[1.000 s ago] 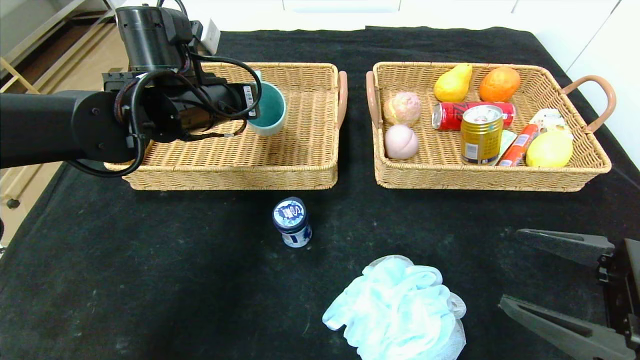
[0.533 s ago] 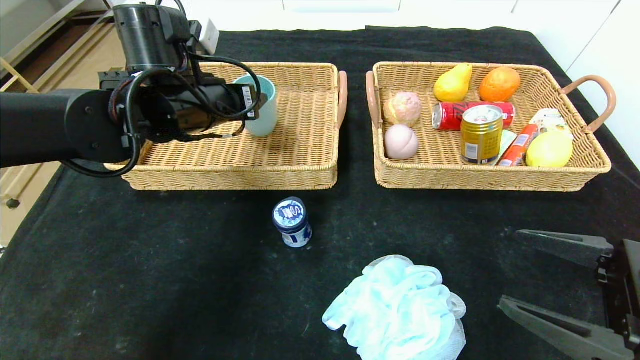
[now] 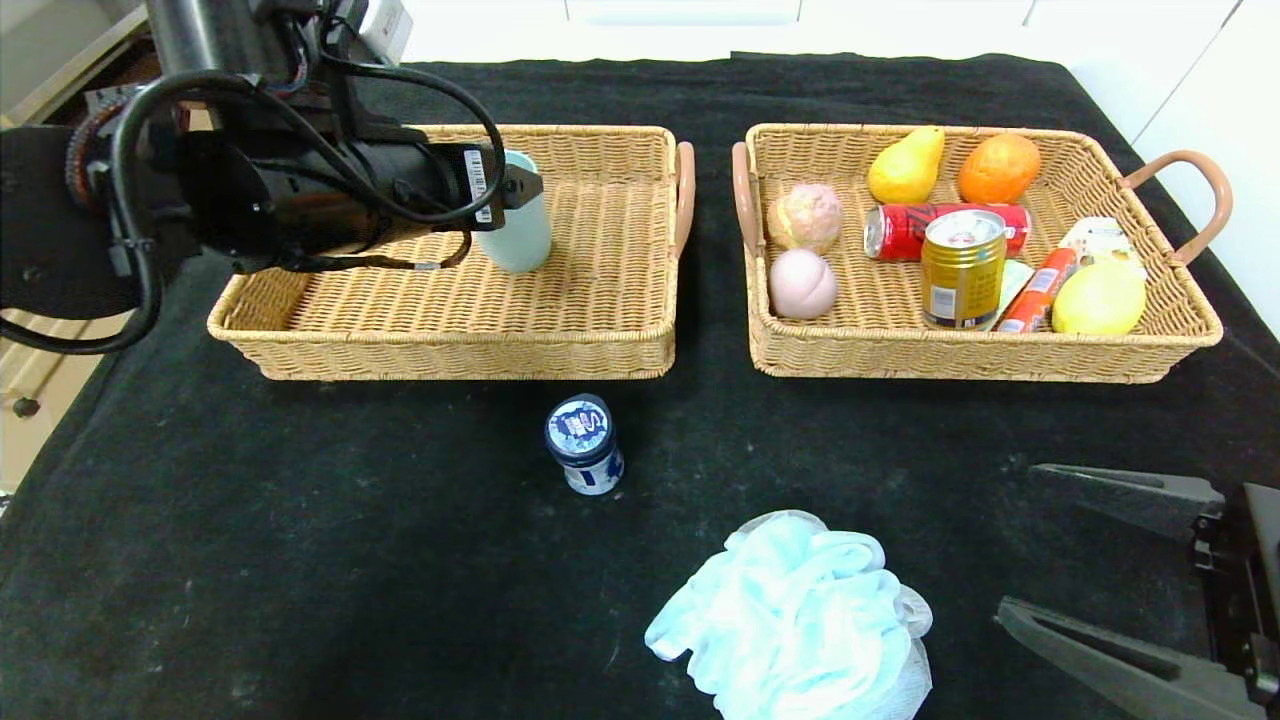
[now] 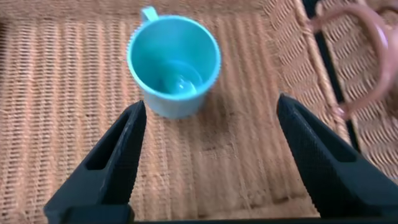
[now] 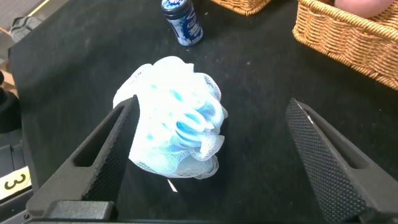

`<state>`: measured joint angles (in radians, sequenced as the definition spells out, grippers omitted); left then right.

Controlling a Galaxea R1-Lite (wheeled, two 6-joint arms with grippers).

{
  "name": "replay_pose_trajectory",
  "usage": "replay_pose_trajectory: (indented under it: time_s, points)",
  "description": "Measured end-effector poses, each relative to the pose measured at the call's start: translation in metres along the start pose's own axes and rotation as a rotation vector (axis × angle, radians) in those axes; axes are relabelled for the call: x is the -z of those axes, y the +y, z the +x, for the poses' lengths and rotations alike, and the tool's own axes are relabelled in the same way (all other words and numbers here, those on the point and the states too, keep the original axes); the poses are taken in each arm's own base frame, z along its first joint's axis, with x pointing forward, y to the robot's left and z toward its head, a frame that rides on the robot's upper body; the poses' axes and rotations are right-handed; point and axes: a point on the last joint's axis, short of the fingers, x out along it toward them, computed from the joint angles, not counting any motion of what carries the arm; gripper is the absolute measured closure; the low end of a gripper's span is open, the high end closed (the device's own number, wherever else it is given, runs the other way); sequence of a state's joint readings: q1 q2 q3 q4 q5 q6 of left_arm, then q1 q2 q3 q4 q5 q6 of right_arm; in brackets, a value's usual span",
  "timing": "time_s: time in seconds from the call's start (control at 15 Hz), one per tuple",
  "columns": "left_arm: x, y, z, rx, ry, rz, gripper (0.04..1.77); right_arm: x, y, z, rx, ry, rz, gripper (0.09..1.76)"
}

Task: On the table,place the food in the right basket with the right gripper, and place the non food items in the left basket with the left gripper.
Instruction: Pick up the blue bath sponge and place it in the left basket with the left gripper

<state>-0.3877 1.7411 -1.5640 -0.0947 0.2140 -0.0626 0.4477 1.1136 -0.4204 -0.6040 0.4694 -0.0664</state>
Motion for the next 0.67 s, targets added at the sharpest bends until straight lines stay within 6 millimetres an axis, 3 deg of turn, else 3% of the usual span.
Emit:
replay_pose_trajectory:
  time_s: [0.47, 0.67]
  points:
    - [0.018, -0.043, -0.071, 0.217, 0.062, 0.063, 0.17, -0.003, 0.000, -0.002, 0.007, -0.015, -0.008, 0.14]
    - [0.038, -0.062, -0.097, 0.322, 0.105, 0.103, 0.14, -0.006, -0.003, -0.003, 0.029, -0.024, -0.011, 0.14]
